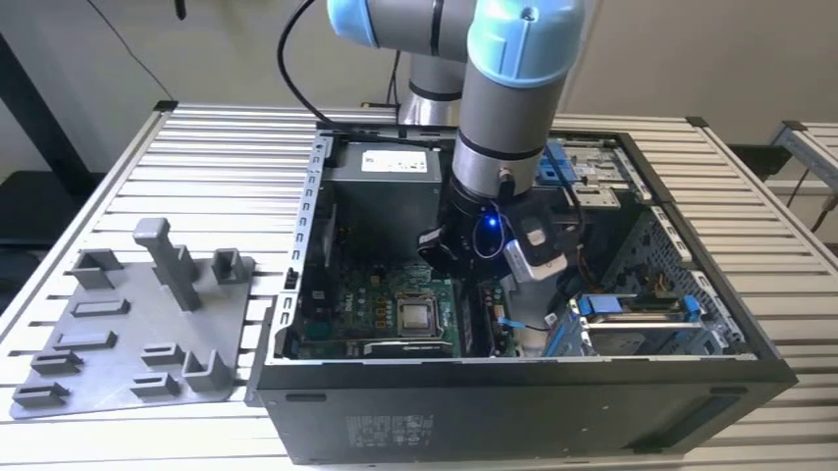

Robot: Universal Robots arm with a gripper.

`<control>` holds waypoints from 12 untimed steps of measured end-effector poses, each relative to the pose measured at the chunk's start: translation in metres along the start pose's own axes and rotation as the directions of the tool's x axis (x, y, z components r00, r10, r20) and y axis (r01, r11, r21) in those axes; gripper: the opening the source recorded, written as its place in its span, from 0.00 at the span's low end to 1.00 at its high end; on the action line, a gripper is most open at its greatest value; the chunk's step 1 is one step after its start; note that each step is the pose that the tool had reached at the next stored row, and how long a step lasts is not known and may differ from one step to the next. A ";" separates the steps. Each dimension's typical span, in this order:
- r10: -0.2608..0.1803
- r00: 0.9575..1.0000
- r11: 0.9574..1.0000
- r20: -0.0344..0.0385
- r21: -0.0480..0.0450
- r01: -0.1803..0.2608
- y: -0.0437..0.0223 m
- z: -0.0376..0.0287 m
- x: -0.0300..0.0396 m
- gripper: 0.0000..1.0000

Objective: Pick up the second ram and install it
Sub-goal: 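Insert the second ram into the second slot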

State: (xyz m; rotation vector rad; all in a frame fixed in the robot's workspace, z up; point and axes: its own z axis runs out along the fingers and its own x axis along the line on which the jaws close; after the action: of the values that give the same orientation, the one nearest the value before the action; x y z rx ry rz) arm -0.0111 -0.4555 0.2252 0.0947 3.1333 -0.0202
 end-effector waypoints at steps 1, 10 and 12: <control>0.000 1.000 1.000 0.000 0.000 0.000 0.0000 0.0000 0.0000 0.14; 0.000 1.000 1.000 0.000 0.000 0.000 -0.0004 0.0010 -0.0002 0.14; 0.000 1.000 1.000 0.000 0.000 0.000 -0.0007 0.0014 -0.0003 0.14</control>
State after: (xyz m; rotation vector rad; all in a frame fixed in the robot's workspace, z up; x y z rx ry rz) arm -0.0109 -0.4562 0.2238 0.0948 3.1332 -0.0198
